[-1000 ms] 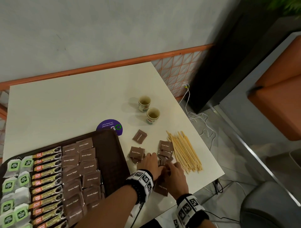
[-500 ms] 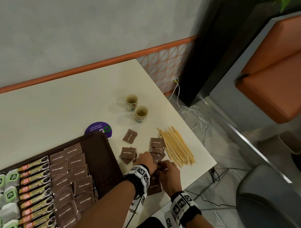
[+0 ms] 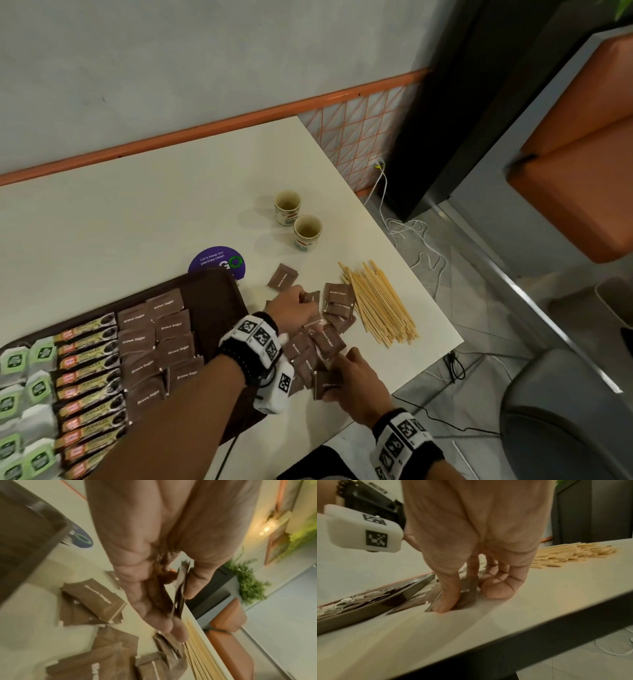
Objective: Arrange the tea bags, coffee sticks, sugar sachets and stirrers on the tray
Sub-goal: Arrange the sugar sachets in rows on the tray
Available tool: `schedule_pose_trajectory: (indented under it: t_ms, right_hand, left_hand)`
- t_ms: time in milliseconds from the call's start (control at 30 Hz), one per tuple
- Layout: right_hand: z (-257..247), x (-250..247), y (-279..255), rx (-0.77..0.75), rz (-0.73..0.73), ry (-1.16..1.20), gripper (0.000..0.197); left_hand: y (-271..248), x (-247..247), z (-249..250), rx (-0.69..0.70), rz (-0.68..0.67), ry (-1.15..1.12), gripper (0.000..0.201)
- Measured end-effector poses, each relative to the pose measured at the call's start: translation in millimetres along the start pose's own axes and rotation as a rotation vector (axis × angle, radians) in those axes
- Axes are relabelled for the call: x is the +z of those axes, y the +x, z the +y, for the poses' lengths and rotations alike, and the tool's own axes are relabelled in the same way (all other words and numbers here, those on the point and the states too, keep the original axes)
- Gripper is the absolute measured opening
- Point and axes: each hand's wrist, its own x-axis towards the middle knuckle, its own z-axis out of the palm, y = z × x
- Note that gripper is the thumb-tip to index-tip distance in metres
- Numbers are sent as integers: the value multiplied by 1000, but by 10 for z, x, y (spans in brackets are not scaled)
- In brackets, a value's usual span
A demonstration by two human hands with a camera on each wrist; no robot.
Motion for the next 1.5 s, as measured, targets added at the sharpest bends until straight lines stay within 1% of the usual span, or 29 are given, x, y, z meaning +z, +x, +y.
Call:
schedule_pose_trajectory:
  t_ms: [67, 100, 167, 200, 267, 333, 400, 433, 467, 500, 567, 600, 667, 733, 800, 833, 867, 900, 933, 967, 1000, 1067, 1167, 1233, 1300, 1333, 1400, 1433, 1500]
  right_hand:
    - [3, -81, 6, -21, -30, 20, 28]
    - [5, -137, -2, -38, -22, 38, 23]
    - [-14, -245, 4, -75, -10, 89, 20]
    - [-46, -281, 20, -98, -29, 108, 21]
    - [-147, -303, 96, -148, -91, 122, 31]
    - [-267, -257, 200, -159, -131, 76, 52]
    - [-350, -223, 285, -146, -138, 5, 68]
    - [-361, -209, 314, -133, -130, -16, 70]
    - [-356, -200, 338, -116, -122, -22, 68]
    - [-342, -198, 360, -112, -113, -22, 62]
    - [-315, -187, 403, -114, -104, -62, 40]
    - [-311, -188, 413, -114, -105, -82, 37]
    - [-305, -170, 432, -136, -100, -99, 40]
    - [-328, -159, 415, -160, -89, -128, 35]
    - [-350, -165, 396, -160, -55, -147, 29]
    - [-362, -164, 396, -156, -37, -148, 30]
    - [-374, -164, 401, -147, -38, -146, 35]
    - [-380, -158, 411, -146, -46, -145, 43]
    - [-383, -156, 420, -138, -64, -162, 54]
    - [-387, -157, 426, -131, -73, -188, 60]
    - [-404, -162, 426, -120, -72, -220, 58]
    - [-418, -170, 427, -117, -66, -242, 42]
    - [-403, -222, 367, -138, -78, -226, 27]
    - [-412, -345, 294, -147, -87, -147, 21]
    - [-533, -507, 179, -174, -115, 22, 21]
    - [-635, -584, 118, -192, -141, 118, 19]
    - [-896, -704, 8, -252, -253, 303, 16]
    - [-1026, -727, -26, -295, -308, 361, 18]
    - [-1248, -714, -42, -344, -364, 450, 23]
  left_hand:
    - [-116, -115, -37, -33, -40, -240, 10]
    - [-180, -168, -71, -44, -49, -303, 13]
    - [-310, -255, -155, -37, -60, -362, 22]
    - [-354, -283, -223, -37, -59, -383, 27]
    - [-458, -322, -311, -14, -58, -421, 42]
    - [-563, -348, -378, 25, -47, -471, 51]
    - [-680, -389, -450, 73, -13, -570, 46]
    - [-740, -418, -496, 96, 9, -629, 44]
    - [-796, -452, -547, 107, 34, -697, 42]
    - [-843, -484, -604, 106, 60, -757, 40]
    - [-921, -540, -708, 90, 107, -824, 38]
    - [-955, -558, -750, 84, 124, -816, 37]
    - [-1013, -573, -802, 90, 158, -724, 35]
    - [-1064, -570, -832, 108, 188, -625, 38]
    - [-1102, -552, -845, 136, 182, -559, 38]
    - [-1121, -546, -839, 152, 167, -529, 35]
    - [-1139, -543, -838, 161, 150, -503, 31]
    - [-1155, -543, -840, 160, 135, -486, 27]
    - [-1162, -546, -845, 149, 124, -471, 26]
    - [-1172, -550, -851, 131, 118, -452, 26]
    - [-1181, -554, -865, 116, 116, -434, 26]
    - [-1200, -561, -897, 97, 105, -422, 25]
    - [-1217, -543, -914, 81, 94, -372, 18]
    - [-1225, -519, -905, 78, 83, -243, 15]
    - [-1253, -490, -870, 91, 58, -150, 19]
    - [-1268, -477, -849, 101, 35, -141, 23]
    - [-1309, -460, -807, 120, -22, -177, 32]
    - [-1340, -460, -793, 134, -43, -203, 33]
    - [-1414, -498, -794, 178, -35, -279, 24]
